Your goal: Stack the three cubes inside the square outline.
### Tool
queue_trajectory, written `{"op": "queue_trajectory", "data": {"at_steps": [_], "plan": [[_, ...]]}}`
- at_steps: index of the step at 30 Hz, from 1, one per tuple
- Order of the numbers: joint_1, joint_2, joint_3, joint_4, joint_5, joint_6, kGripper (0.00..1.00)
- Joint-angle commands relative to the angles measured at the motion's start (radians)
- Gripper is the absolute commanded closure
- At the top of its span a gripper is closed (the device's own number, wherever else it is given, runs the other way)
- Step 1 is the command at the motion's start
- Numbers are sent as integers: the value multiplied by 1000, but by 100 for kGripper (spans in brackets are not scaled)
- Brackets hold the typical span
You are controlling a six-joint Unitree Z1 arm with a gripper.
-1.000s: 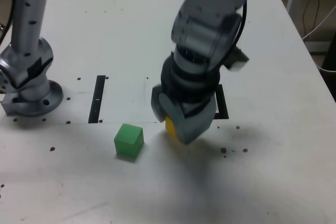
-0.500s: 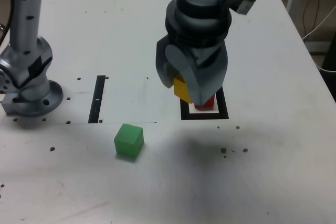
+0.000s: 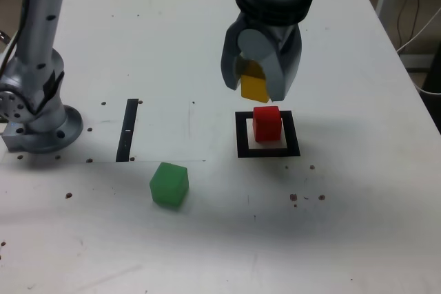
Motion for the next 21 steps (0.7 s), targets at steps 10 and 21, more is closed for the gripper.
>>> {"op": "queue_trajectory", "data": {"at_steps": [10, 21], "plan": [[48, 50, -37, -25, -73, -177, 61], [83, 90, -13, -40, -87, -242, 61]]}}
